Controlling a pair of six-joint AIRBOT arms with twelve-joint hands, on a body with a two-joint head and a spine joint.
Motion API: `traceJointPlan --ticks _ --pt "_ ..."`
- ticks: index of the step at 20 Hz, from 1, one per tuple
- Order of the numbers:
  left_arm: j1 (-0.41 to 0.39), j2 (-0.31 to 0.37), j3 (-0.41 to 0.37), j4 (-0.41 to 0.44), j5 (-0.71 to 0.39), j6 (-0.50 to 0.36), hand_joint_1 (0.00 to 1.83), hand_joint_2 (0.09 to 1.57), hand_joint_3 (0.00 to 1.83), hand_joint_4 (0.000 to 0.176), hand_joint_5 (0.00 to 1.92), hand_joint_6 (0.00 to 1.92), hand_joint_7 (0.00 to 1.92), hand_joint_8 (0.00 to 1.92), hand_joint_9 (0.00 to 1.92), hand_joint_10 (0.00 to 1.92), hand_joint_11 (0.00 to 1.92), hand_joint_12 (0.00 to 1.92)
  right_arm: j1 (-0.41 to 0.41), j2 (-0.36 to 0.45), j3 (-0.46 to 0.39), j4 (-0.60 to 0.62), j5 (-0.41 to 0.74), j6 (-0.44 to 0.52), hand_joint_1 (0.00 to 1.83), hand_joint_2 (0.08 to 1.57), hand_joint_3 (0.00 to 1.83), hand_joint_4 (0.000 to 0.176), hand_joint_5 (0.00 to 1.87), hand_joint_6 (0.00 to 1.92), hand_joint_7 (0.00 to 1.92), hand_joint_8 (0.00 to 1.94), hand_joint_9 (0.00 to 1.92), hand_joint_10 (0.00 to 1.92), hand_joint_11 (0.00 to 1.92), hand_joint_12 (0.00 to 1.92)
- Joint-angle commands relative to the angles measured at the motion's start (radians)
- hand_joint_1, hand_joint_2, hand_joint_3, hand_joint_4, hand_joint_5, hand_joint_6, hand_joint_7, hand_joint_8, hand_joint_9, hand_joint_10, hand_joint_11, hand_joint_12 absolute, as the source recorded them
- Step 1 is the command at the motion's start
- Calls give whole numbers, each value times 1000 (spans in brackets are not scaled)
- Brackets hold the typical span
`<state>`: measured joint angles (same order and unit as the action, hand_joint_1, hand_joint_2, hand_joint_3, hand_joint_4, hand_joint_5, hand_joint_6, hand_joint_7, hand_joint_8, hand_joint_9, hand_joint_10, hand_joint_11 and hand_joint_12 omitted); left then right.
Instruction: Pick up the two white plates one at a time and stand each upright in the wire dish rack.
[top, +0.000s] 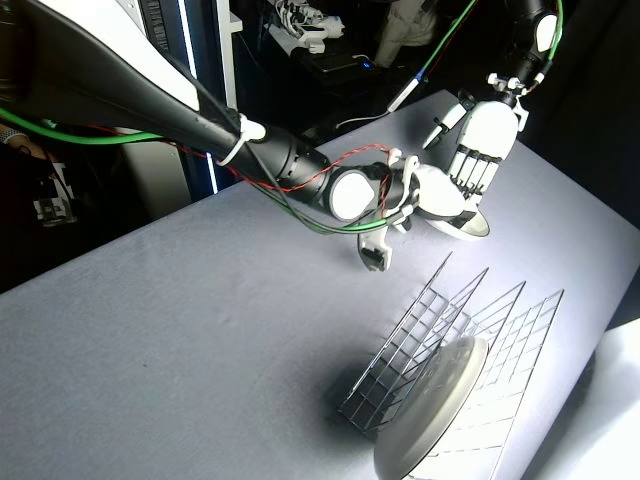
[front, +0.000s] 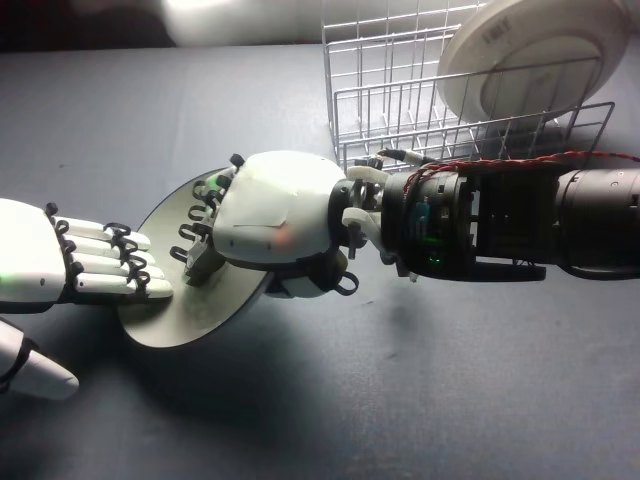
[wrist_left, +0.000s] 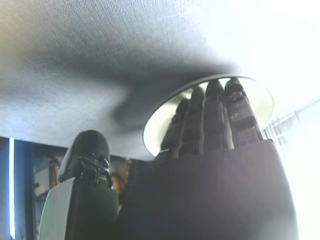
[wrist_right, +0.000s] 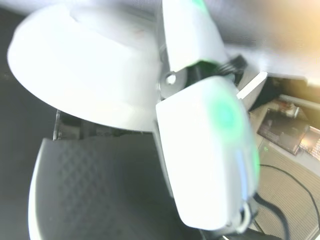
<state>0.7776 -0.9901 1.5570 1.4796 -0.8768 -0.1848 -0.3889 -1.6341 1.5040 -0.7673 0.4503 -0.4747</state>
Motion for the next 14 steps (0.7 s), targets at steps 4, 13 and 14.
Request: traceJointPlan --ticks 4,13,14 --pt "18 -32 -13 109 2 -10 0 1265 0 0 69 9 68 13 43 11 13 41 0 4 1 16 46 -1 1491 1098 0 0 872 1027 1046 722 946 1026 872 1495" --pt "-45 -12 -17 108 5 -11 0 1262 0 0 110 0 103 0 80 0 0 152 -4 22 1 16 85 -1 1398 1042 1 0 1041 843 1176 604 1091 906 1053 902" --pt "-76 -5 -18 107 5 -13 0 1268 1 0 97 0 96 0 72 0 0 134 -1 28 1 16 95 -1 1397 1042 1 0 1043 843 1163 618 1096 900 1052 899"
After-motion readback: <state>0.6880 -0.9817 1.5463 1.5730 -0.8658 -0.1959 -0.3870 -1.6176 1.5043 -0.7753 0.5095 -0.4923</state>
